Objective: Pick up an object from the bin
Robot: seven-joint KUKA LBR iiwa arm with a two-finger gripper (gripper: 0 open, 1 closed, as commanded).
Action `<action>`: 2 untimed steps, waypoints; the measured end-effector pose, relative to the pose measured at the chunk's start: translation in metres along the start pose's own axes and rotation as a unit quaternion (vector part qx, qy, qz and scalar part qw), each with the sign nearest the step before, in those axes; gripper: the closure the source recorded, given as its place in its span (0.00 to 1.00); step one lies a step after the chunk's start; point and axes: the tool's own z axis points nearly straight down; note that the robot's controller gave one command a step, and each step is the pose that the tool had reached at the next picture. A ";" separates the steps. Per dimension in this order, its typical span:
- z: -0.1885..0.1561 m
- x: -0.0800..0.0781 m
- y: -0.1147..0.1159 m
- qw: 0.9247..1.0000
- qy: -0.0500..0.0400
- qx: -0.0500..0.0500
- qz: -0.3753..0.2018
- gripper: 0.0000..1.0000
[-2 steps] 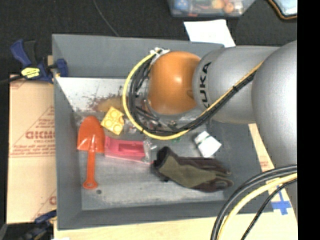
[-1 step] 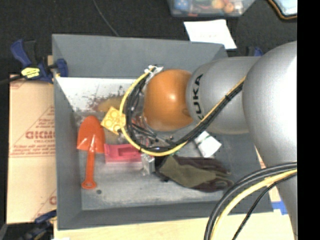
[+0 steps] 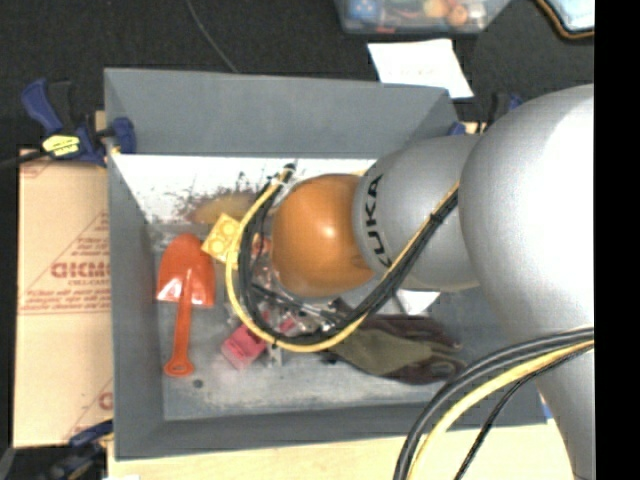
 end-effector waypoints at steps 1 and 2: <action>0.000 0.000 0.000 1.000 0.000 0.000 0.000 1.00; -0.085 -0.009 -0.004 1.000 0.005 -0.001 0.005 1.00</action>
Offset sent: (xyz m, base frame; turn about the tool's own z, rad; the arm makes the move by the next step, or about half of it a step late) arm 0.0104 0.0040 0.1219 0.0094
